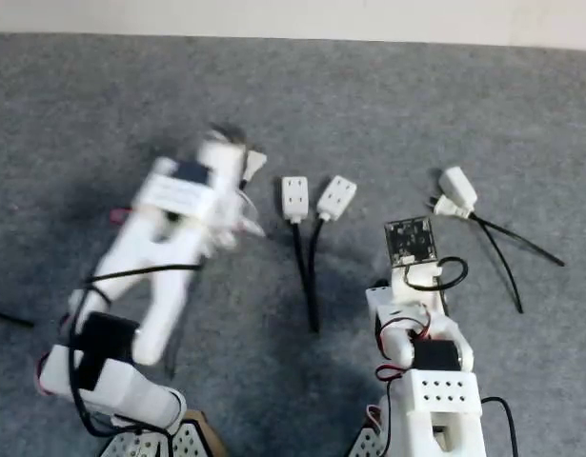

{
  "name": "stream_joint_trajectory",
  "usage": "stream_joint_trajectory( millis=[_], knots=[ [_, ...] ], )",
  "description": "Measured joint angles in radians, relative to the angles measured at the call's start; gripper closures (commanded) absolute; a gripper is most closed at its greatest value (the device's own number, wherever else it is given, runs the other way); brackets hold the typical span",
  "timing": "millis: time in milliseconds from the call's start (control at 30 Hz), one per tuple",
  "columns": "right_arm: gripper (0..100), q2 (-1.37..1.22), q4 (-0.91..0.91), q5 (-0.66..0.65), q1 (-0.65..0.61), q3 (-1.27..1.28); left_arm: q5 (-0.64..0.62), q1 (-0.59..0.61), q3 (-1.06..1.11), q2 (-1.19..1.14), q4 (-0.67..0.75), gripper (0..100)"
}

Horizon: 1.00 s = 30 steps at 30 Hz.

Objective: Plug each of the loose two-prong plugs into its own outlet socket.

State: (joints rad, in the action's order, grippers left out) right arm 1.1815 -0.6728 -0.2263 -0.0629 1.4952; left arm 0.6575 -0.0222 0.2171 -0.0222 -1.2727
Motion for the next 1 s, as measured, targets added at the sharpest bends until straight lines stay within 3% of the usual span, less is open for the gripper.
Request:
stream_joint_trajectory(
  millis=[233, 500, 833, 900, 1000],
  knots=[
    [78.2, 0.0, 0.0, 0.0, 0.0, 0.0, 0.101, 0.376, -0.359, -0.058, -0.078, 100],
    [78.2, 0.0, 0.0, 0.0, 0.0, 0.0, 0.167, 0.715, -0.736, -0.423, -0.086, 100],
    [78.2, 0.0, 0.0, 0.0, 0.0, 0.012, 0.167, 0.829, -1.103, -0.89, -0.086, 99],
    [78.2, 0.0, 0.0, 0.0, 0.0, 0.023, 0.167, 0.842, -1.165, -0.947, -0.086, 94],
    [78.2, 0.002, 0.0, 0.0, 0.0, 0.021, 0.166, 0.864, -1.241, -0.994, -0.086, 78]
  ],
)
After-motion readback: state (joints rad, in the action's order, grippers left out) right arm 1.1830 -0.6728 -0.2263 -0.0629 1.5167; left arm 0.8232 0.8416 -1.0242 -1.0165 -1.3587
